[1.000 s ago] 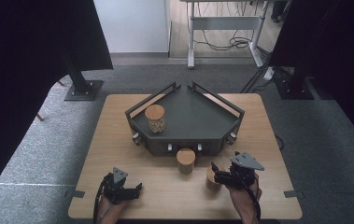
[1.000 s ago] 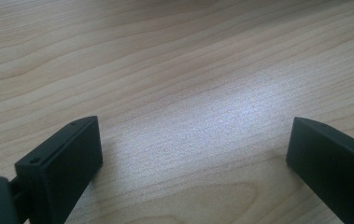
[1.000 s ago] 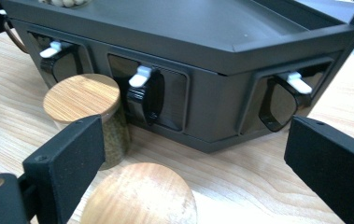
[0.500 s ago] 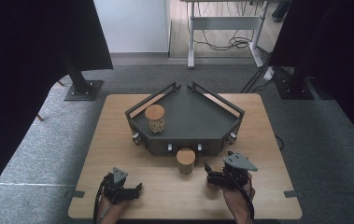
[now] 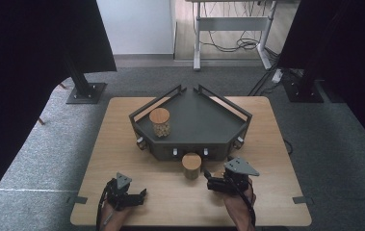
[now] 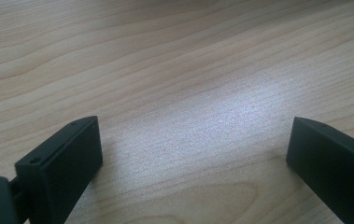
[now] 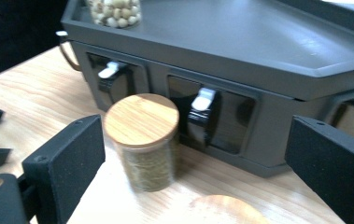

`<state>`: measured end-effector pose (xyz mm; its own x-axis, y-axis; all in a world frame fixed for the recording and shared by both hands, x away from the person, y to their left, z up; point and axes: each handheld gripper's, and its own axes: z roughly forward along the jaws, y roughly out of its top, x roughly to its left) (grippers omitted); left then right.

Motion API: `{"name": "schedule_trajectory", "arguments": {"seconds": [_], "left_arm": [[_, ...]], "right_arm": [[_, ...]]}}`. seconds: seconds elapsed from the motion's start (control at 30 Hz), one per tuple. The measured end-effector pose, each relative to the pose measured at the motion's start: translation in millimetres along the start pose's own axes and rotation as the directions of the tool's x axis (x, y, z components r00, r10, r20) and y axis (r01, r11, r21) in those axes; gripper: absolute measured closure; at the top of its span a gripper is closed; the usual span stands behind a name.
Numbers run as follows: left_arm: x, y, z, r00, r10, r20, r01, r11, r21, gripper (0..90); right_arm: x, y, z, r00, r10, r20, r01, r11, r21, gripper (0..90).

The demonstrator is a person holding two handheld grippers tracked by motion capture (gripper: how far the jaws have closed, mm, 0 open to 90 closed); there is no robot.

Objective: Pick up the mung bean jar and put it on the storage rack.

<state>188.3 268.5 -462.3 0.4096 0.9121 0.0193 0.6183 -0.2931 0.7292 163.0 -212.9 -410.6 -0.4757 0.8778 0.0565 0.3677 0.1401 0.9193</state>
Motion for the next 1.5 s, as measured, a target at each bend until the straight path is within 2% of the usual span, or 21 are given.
{"name": "schedule_trajectory", "arguments": {"seconds": [0.23, 0.43, 0.87, 1.27, 1.5], "left_arm": [[0.1, 0.1, 0.0, 1.0000, 0.001, 0.000, -0.001, 1.0000, 0.001, 3.3], [0.0, 0.1, 0.0, 1.0000, 0.001, 0.000, -0.001, 1.0000, 0.000, 3.3], [0.0, 0.0, 0.0, 1.0000, 0.001, 0.000, -0.001, 1.0000, 0.000, 3.3], [0.2, 0.0, -0.1, 1.0000, 0.001, 0.001, -0.001, 1.0000, 0.000, 3.2], [0.3, 0.0, -0.1, 1.0000, 0.003, 0.002, -0.003, 1.0000, 0.001, 3.2]], "right_arm": [[3.2, 0.9, 5.0, 0.9999, -0.002, -0.014, 0.002, 1.000, 0.011, 4.5], [17.2, 4.3, 12.2, 0.9992, -0.039, 0.006, 0.039, 0.999, 0.028, 4.6], [37.0, 5.2, 25.6, 0.9982, -0.051, 0.032, 0.049, 0.997, 0.051, 4.6], [49.4, 3.1, 40.0, 0.9979, -0.063, 0.015, 0.062, 0.996, 0.072, 4.8], [51.8, 0.6, 47.9, 0.9984, -0.056, 0.004, 0.055, 0.995, 0.082, 4.9]]}}
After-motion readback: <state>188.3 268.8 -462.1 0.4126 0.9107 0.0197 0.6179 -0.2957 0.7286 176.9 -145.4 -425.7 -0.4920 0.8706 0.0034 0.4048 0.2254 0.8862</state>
